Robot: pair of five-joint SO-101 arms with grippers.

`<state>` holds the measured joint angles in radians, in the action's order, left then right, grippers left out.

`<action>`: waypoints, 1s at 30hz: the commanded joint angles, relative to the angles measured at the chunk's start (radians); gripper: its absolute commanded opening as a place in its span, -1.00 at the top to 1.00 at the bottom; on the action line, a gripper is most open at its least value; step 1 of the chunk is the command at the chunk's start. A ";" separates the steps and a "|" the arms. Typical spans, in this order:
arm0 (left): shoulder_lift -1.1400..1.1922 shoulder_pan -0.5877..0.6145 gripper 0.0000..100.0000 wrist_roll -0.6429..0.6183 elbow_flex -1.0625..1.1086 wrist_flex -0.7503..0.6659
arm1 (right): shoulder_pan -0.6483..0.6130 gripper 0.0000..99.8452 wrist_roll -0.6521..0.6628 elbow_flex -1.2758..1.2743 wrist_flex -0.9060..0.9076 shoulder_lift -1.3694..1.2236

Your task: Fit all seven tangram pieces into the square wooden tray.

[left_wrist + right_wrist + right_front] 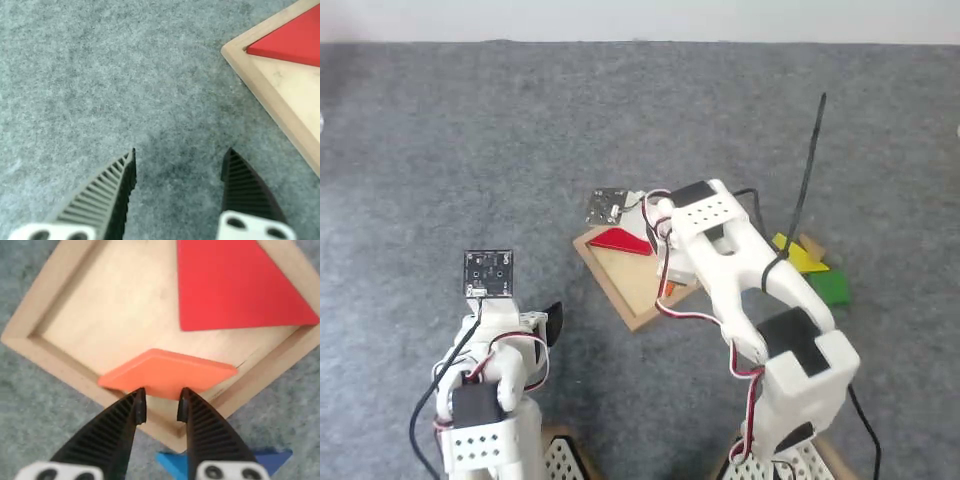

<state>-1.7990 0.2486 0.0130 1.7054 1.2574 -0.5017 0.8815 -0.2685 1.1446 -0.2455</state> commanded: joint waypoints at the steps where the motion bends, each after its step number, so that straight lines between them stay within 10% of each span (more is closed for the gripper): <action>1: -0.021 0.002 0.46 -0.008 -0.022 0.005 | 0.013 0.78 -0.009 -0.054 -0.012 0.024; 30: -0.021 0.002 0.46 -0.008 -0.022 0.005 | 0.004 0.78 -0.115 0.351 0.070 -0.217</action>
<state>-1.7990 0.2486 0.0130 1.7054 1.2574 -0.4864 0.8401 0.0736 1.2766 -0.4818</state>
